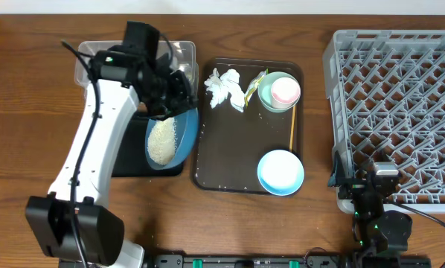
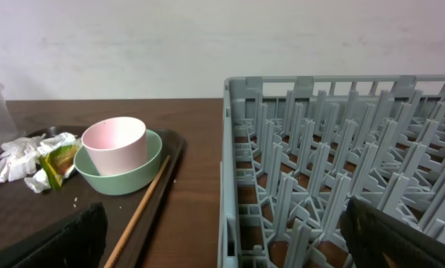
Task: Sort waste into correct bins and load items into the dishwasher rack
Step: 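Lift the blue bowl and carry it left over the black tray, then tilt the blue bowl to pour rice onto the black tray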
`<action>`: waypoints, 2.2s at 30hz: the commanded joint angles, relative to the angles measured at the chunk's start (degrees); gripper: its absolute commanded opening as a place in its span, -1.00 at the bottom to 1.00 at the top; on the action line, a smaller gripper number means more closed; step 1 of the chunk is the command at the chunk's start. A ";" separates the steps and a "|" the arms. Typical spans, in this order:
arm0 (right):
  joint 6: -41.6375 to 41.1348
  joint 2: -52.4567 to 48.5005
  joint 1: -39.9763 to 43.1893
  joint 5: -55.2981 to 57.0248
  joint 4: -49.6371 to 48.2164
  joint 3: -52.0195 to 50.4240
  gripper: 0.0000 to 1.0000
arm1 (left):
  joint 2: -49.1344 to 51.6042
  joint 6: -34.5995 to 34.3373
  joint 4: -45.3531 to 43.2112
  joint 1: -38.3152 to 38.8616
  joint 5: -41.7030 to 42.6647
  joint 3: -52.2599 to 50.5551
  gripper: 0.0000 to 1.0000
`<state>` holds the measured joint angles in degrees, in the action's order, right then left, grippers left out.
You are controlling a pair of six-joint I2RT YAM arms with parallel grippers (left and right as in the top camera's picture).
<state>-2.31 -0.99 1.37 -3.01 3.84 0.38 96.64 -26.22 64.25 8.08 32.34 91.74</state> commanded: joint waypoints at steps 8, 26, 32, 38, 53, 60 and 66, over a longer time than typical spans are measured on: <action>0.68 0.24 0.28 0.00 0.24 -0.07 0.99 | -1.31 9.64 0.55 -7.76 15.80 -2.69 -0.87; 0.68 0.24 0.26 0.00 0.24 -0.07 0.98 | -1.31 26.51 1.68 -23.28 35.67 -12.24 -0.88; 0.68 0.24 0.26 0.00 0.22 -0.07 0.99 | -1.29 32.96 1.66 -27.74 43.34 -15.30 -0.88; 0.70 0.24 0.26 0.00 0.24 -0.07 0.98 | -1.29 34.10 1.44 -30.88 47.84 -17.33 -0.87; 0.70 0.24 0.26 0.00 0.24 -0.07 0.99 | -1.27 36.33 3.19 -42.27 54.05 -19.04 -0.88; 0.70 0.24 0.26 0.00 0.24 -0.07 0.98 | -1.18 39.04 2.67 -46.86 56.41 -19.26 -0.88; 0.68 0.24 0.26 0.00 0.24 -0.07 0.98 | -1.18 39.36 8.15 -49.62 56.78 -19.32 -0.88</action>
<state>-2.31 -0.99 1.37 -3.01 3.84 0.38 96.64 11.25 69.60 -40.71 86.46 72.60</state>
